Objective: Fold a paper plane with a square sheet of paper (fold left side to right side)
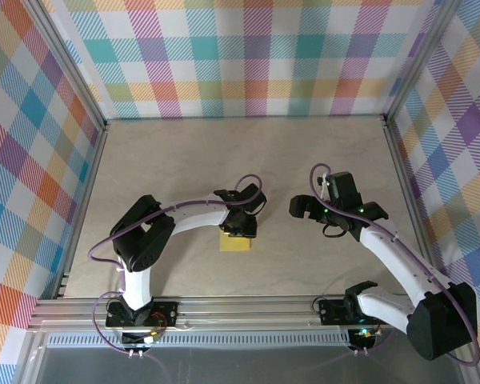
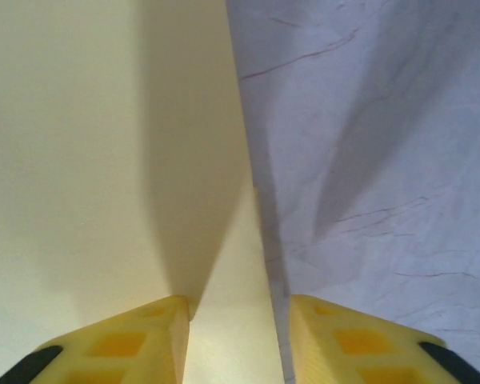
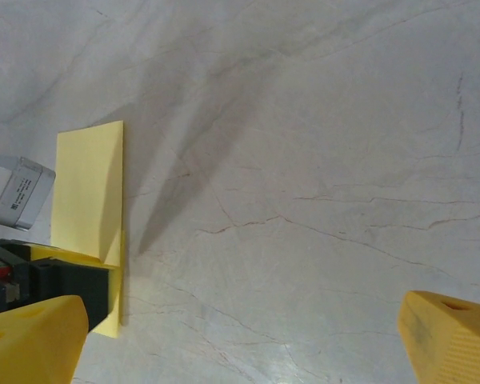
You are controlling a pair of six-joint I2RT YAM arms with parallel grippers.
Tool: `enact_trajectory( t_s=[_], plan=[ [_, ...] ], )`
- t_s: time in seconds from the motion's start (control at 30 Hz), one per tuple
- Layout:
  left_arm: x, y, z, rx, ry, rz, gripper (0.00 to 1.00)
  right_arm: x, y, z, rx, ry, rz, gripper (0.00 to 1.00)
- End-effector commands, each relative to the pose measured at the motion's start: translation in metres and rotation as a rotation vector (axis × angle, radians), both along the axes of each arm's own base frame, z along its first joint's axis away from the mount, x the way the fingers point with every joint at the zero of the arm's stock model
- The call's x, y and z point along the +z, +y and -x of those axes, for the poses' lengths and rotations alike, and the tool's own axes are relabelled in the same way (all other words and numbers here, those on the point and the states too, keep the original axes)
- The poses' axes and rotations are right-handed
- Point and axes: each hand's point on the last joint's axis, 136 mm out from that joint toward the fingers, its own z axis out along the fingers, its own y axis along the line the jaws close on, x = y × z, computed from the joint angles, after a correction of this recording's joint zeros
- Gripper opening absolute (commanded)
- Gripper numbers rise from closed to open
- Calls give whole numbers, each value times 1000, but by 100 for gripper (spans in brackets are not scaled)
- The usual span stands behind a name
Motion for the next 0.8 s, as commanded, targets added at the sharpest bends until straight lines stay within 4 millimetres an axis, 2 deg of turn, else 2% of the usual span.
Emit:
enact_trajectory(
  t_s=[0.0,0.13,0.23,0.37,0.43,0.6,0.77],
  plan=[
    [23,-20,0,-36,-14,111,45,-3,9,1,22,27,-73,99],
    [46,-20,-4,-41,-62,169,50,-5,18,0,40,49,-133,99],
    [61,-9,-12,-21,-106,208,53,-7,25,0,52,69,-185,99],
    [76,17,-24,35,-165,261,56,-11,40,0,77,103,-272,99],
    [79,31,-29,71,-186,284,58,-13,50,1,104,125,-334,99],
    [81,54,-39,146,-215,393,61,-20,79,0,163,205,-497,81],
    [68,71,-41,221,-179,476,61,-36,110,3,221,268,-523,73]
  ],
)
